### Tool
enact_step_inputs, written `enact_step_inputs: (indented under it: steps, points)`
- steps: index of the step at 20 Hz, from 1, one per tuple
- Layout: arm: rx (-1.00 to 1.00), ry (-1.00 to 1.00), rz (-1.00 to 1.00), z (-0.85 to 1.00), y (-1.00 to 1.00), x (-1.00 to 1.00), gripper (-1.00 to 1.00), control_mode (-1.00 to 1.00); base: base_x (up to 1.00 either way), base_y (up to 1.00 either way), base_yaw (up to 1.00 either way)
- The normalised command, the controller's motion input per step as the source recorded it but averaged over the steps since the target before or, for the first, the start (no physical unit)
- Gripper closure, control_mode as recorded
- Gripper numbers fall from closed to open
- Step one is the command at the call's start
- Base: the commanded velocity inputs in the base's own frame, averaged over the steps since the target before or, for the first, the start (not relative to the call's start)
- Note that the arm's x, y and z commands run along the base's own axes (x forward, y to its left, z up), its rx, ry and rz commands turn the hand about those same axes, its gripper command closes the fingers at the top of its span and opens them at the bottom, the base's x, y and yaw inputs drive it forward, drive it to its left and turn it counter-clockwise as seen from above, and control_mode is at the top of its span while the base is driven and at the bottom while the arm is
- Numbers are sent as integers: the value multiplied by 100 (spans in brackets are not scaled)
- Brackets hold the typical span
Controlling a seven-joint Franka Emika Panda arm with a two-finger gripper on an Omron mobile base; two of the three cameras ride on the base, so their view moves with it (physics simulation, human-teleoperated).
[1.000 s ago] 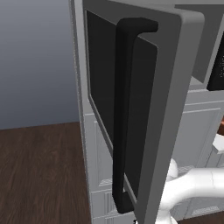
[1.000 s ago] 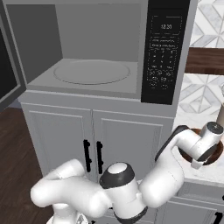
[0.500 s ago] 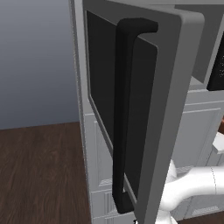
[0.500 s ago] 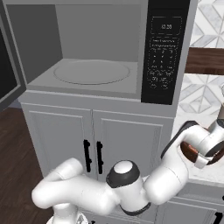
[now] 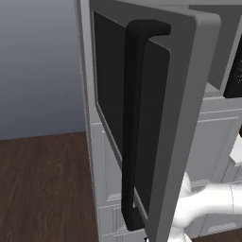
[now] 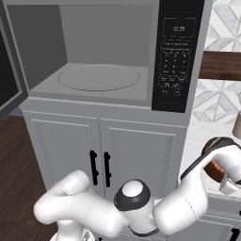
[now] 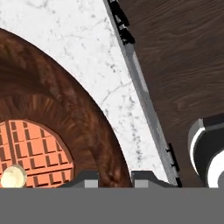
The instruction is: Open the microwave, place the bowl with waffle inside the microwave, then close the microwave door and turn it on.
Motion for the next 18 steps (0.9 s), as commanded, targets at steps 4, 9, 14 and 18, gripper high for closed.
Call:
enact_step_inputs:
  steps: [4, 9, 14, 18]
  points:
    - [0, -20, 4, 0, 34, -100, 100, -100, 0, 0, 0]
    - [0, -26, 8, 0, 76, -100, 100, -100, 0, 0, 0]
    - [0, -35, 2, 15, 93, -99, 100, -100, 0, 0, 0]
    - [0, -34, -3, 45, 83, -99, 100, -100, 0, 0, 0]
